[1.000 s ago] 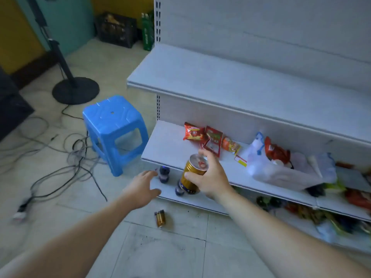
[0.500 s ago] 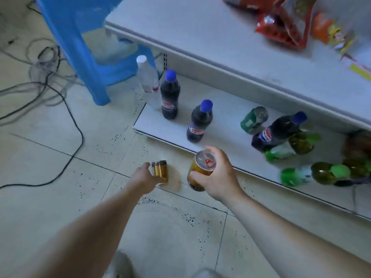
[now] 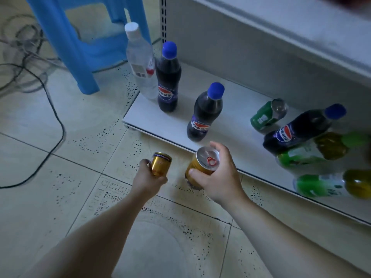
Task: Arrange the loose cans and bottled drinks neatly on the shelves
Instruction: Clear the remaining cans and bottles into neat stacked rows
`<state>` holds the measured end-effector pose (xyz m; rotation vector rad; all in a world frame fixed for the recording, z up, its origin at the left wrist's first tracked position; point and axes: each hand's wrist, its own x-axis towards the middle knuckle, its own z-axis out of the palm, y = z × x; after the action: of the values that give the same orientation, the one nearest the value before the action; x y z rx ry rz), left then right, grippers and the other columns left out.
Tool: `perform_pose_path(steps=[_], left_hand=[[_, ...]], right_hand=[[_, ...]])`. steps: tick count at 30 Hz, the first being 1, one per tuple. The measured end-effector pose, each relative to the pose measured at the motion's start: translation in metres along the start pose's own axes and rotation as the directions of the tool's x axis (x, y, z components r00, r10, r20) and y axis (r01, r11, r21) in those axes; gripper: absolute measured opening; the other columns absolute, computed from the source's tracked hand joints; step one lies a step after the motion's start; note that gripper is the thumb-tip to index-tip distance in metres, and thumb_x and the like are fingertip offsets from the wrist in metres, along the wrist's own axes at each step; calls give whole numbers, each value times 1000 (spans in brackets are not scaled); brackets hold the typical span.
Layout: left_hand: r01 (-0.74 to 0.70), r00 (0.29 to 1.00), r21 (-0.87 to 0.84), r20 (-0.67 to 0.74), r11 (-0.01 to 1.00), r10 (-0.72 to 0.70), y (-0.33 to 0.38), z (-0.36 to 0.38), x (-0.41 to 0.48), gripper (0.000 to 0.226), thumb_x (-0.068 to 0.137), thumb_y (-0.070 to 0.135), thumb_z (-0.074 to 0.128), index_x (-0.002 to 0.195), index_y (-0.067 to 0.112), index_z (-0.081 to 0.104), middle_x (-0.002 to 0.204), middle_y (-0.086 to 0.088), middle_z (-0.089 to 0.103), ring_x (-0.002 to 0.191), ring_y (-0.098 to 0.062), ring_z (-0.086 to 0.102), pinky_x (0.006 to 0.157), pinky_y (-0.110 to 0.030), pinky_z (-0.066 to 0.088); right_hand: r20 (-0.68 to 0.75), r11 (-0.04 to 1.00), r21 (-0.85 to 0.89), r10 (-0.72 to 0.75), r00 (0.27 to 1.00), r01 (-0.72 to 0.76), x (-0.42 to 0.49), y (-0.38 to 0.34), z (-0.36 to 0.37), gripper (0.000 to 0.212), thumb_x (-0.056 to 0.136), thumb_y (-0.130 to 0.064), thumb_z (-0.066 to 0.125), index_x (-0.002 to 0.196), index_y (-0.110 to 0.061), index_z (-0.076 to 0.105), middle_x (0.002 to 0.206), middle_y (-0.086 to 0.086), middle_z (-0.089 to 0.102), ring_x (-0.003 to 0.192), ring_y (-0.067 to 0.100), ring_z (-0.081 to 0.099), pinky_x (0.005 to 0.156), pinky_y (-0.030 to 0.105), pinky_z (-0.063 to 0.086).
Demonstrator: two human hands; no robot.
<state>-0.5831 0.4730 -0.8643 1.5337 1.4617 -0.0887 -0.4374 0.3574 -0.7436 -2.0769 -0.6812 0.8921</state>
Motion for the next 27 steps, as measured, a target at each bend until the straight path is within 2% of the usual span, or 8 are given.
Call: perform_pose_path(steps=[4, 8, 12, 14, 17, 23, 25, 27], left_hand=[[-151, 989, 1, 0, 989, 151, 65, -63, -72, 62, 63, 25, 81, 115, 27, 47, 97, 0, 60, 78, -15, 59, 62, -28, 48], [-237, 965, -140, 80, 961, 249, 147, -131, -161, 80, 55, 34, 90, 120, 30, 42, 100, 8, 58, 85, -5, 59, 67, -21, 48], [-286, 945, -278, 76, 917, 318, 227, -188, -243, 67, 65, 12, 80, 120, 25, 43, 99, 0, 55, 87, -18, 60, 78, -39, 53], [-324, 925, -385, 64, 864, 376, 267, -214, -284, 65, 61, 11, 75, 116, 33, 49, 108, -4, 59, 94, -23, 62, 77, -36, 54], [-394, 885, -469, 41, 791, 465, 327, -249, -349, 74, 60, 9, 73, 124, 34, 46, 112, 1, 56, 96, -17, 61, 80, -26, 52], [-454, 817, -561, 49, 693, 575, 444, -288, -477, 73, 53, 14, 70, 123, 26, 51, 104, 7, 60, 90, -7, 60, 70, -20, 50], [-458, 796, -609, 44, 648, 604, 479, -294, -514, 71, 51, 14, 72, 119, 26, 54, 105, 5, 63, 95, -12, 61, 79, -27, 50], [-446, 773, -647, 70, 618, 631, 512, -297, -547, 65, 47, 20, 75, 110, 20, 58, 105, -5, 67, 100, -25, 63, 86, -41, 50]], right_hand=[[-13, 999, 29, 16, 1000, -15, -36, -69, -35, 75, 68, -25, 81, 121, -45, 32, 105, -26, 48, 95, -2, 53, 73, 12, 39], [-35, 999, 47, 9, 999, -7, -83, -141, -82, 71, 64, -26, 82, 116, -42, 37, 108, -17, 55, 98, 2, 56, 78, 17, 43], [-98, 996, 65, -58, 993, 64, -130, -216, -142, 71, 62, -28, 82, 120, -33, 41, 117, -9, 47, 99, -1, 50, 79, 3, 35], [-152, 988, 113, -91, 984, 108, -153, -256, -178, 72, 57, -33, 78, 119, -35, 41, 119, -9, 48, 102, 4, 52, 80, 4, 35], [-228, 963, 219, -109, 967, 160, -187, -317, -236, 73, 63, -24, 83, 119, -38, 38, 111, -19, 52, 93, -10, 54, 74, 0, 37], [-399, 870, 401, -115, 910, 286, -260, -413, -349, 65, 53, -26, 79, 114, -26, 54, 95, -12, 66, 81, -6, 64, 74, 17, 49], [-446, 833, 439, -123, 887, 336, -282, -437, -387, 53, 55, -24, 78, 104, -29, 59, 90, -12, 68, 77, -7, 64, 69, 15, 49], [-479, 793, 480, -121, 869, 375, -302, -455, -422, 53, 58, -24, 78, 107, -31, 60, 96, -11, 68, 84, 1, 65, 70, 18, 51]])
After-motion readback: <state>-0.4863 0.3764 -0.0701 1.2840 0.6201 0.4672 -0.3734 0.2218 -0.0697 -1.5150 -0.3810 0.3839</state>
